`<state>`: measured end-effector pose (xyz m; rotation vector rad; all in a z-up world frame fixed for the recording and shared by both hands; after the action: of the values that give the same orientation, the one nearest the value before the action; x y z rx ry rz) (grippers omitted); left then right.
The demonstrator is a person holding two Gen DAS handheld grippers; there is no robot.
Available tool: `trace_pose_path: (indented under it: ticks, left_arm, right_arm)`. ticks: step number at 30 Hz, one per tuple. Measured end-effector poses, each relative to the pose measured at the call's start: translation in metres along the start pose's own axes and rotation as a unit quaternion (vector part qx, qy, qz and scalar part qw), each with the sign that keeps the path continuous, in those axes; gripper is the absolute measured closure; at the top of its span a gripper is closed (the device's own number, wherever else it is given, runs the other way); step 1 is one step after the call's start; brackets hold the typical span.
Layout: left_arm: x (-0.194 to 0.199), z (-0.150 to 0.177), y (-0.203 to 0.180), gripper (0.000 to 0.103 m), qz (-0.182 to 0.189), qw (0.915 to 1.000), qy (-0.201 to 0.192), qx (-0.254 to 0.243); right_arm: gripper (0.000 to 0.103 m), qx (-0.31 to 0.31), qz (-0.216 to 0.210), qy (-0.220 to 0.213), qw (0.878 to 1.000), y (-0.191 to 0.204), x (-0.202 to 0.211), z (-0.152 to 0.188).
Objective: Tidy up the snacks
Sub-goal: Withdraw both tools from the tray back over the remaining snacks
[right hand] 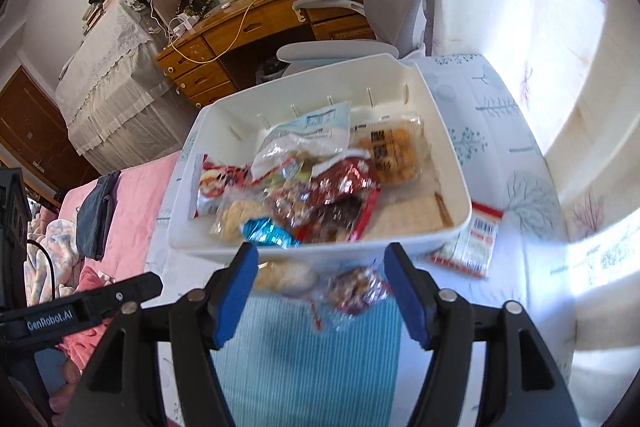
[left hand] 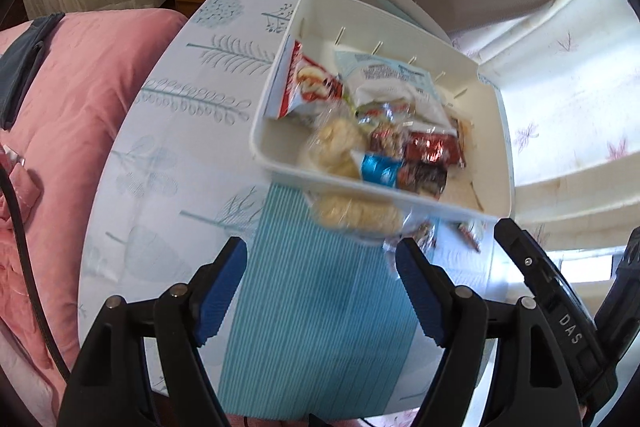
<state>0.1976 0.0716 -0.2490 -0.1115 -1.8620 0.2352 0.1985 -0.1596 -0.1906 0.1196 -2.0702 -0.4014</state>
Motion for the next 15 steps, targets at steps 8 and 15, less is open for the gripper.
trace_pose_path:
  ticks: [8,15]
  left_arm:
    - [0.003,0.036,0.000,0.027,0.007,0.9998,-0.008,-0.019]
    - [-0.011,0.051,-0.013,0.022,0.011,0.9998,-0.009,-0.014]
  right_arm:
    - [0.025,-0.028,0.006,-0.005,1.000,-0.010,0.003,0.029]
    - [0.025,-0.016,0.018,0.026,0.999,-0.027,-0.006,0.046]
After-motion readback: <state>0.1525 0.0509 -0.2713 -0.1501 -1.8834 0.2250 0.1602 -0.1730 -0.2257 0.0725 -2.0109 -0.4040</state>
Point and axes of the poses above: each gripper's, at about its wrist camera, not at the fingertips, and x roughly against the way its jaws point, y to its left, z to its underside, the point moved 9 cm from there along -x, roughly the way its jaws point, and after that the axes turned 8 degrees about -x, right-handed, at the moved point
